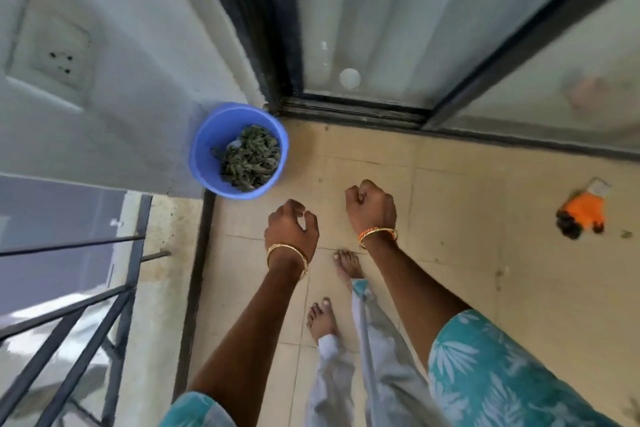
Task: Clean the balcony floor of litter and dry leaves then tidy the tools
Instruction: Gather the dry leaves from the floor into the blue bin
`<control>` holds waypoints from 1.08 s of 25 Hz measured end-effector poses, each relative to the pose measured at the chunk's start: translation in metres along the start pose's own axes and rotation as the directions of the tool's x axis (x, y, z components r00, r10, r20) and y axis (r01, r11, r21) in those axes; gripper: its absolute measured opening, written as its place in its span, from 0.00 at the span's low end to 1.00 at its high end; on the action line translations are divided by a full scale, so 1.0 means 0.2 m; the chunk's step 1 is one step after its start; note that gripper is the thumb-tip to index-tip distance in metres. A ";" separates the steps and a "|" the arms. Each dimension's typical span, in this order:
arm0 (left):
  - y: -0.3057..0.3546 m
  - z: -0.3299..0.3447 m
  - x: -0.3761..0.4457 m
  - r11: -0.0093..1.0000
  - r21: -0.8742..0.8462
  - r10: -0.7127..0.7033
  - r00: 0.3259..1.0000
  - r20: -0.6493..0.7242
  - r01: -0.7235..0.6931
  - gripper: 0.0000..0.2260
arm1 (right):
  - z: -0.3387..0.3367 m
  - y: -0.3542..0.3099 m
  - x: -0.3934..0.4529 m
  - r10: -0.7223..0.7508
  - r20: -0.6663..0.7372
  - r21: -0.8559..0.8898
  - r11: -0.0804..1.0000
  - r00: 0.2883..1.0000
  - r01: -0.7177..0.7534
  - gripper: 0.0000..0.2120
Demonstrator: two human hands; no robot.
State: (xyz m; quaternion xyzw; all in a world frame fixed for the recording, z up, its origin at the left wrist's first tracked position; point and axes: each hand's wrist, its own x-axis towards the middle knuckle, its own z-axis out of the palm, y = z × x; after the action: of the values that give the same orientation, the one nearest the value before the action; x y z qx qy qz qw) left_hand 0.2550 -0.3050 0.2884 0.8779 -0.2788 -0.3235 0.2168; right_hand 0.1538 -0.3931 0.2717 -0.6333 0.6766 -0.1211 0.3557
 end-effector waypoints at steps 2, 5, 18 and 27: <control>0.09 0.10 -0.14 0.982 0.162 0.073 0.988 0.135 -0.095 0.13 | -0.16 0.15 -0.12 -0.006 -0.086 0.027 1.000 0.996 0.008 0.07; 0.22 0.23 -0.30 0.922 0.292 0.174 0.947 0.271 -0.253 0.19 | -0.39 0.42 -0.26 0.066 -0.219 0.067 0.996 0.974 -0.053 0.06; 0.98 1.32 -1.23 0.463 0.374 0.337 0.550 0.764 -0.804 0.23 | -1.20 1.71 -0.74 0.578 -0.450 0.291 0.816 0.681 -0.500 0.10; 1.29 2.01 -1.72 0.270 0.372 0.274 0.441 0.855 -0.888 0.20 | -1.84 2.43 -0.88 0.659 -0.415 0.369 0.752 0.627 -0.546 0.12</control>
State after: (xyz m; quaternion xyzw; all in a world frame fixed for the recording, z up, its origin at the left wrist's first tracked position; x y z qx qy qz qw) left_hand -0.3305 -0.3633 0.3068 0.5066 -0.7743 -0.3200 -0.2032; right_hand -0.4648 -0.2506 0.2944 -0.2701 0.9028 -0.2307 0.2423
